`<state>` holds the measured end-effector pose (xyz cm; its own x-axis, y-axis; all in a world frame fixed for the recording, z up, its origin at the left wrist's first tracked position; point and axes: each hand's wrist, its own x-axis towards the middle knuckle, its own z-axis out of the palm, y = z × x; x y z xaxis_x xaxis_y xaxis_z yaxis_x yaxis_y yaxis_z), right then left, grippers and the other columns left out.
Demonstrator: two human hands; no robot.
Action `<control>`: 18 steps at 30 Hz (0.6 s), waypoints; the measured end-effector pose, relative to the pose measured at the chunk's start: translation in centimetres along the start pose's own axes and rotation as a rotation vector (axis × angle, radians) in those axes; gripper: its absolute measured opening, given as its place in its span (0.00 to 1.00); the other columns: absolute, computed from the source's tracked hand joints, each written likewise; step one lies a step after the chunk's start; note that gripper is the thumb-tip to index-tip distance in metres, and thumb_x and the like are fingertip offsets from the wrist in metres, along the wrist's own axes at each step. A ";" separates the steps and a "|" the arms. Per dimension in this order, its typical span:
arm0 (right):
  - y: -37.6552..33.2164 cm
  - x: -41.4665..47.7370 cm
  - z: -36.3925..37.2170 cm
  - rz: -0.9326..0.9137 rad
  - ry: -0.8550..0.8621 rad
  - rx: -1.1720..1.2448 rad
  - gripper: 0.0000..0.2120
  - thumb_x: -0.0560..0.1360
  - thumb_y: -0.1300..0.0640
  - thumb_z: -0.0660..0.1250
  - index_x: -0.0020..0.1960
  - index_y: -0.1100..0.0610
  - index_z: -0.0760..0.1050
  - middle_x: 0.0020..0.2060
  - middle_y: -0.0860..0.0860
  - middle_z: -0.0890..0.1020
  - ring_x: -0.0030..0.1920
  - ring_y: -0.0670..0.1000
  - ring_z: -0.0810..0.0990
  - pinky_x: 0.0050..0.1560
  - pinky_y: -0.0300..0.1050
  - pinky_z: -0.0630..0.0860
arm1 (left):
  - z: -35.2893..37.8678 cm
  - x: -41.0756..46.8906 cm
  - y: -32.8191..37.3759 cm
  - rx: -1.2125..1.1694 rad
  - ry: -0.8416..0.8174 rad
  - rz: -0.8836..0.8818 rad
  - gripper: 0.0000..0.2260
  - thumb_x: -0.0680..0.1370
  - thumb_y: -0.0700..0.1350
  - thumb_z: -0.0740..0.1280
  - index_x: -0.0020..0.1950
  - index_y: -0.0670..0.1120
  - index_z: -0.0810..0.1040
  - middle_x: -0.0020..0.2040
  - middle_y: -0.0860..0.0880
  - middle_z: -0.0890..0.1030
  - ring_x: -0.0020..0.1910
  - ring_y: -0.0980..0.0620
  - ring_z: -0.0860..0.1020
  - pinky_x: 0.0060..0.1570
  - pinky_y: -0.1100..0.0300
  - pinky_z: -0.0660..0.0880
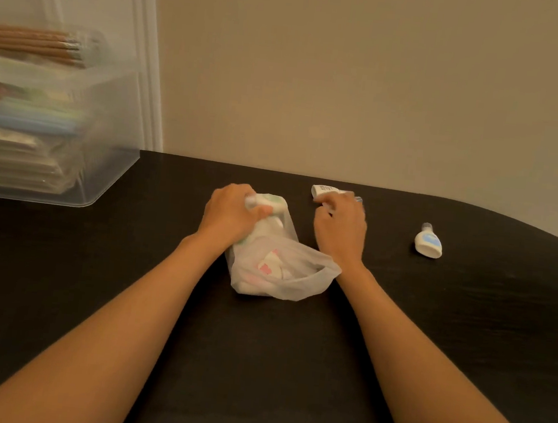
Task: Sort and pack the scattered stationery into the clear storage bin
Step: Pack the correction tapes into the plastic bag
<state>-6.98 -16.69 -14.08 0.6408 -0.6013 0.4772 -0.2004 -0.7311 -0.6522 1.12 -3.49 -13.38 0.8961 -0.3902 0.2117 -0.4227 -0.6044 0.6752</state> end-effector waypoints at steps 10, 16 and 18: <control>3.2 4.1 1.1 0.163 -0.356 -0.395 0.20 0.79 0.51 0.57 0.70 0.51 0.62 0.75 0.55 0.53 0.74 0.62 0.54 0.71 0.59 0.58 | 1.1 2.0 -0.7 -0.223 0.161 -0.050 0.16 0.80 0.43 0.58 0.68 0.43 0.70 0.65 0.43 0.71 0.65 0.47 0.69 0.55 0.63 0.61; 2.4 2.4 -0.2 0.079 -0.153 -0.435 0.17 0.77 0.61 0.61 0.64 0.59 0.65 0.60 0.57 0.71 0.57 0.58 0.73 0.47 0.44 0.67 | 0.1 -0.2 -0.2 -0.227 0.471 -0.037 0.15 0.80 0.46 0.57 0.65 0.43 0.71 0.64 0.45 0.72 0.65 0.48 0.68 0.70 0.47 0.60; 2.2 1.5 -1.0 0.040 -0.147 -0.372 0.15 0.76 0.61 0.62 0.62 0.60 0.66 0.55 0.56 0.74 0.52 0.55 0.75 0.45 0.42 0.65 | 0.0 -1.5 0.3 -0.318 0.466 0.052 0.14 0.80 0.46 0.58 0.64 0.43 0.72 0.62 0.47 0.73 0.63 0.50 0.70 0.67 0.52 0.65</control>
<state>-7.16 -19.56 -14.23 0.7209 -0.5989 0.3487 -0.4647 -0.7911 -0.3978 -0.32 -3.14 -13.51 0.8710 -0.0224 0.4909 -0.4706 -0.3253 0.8202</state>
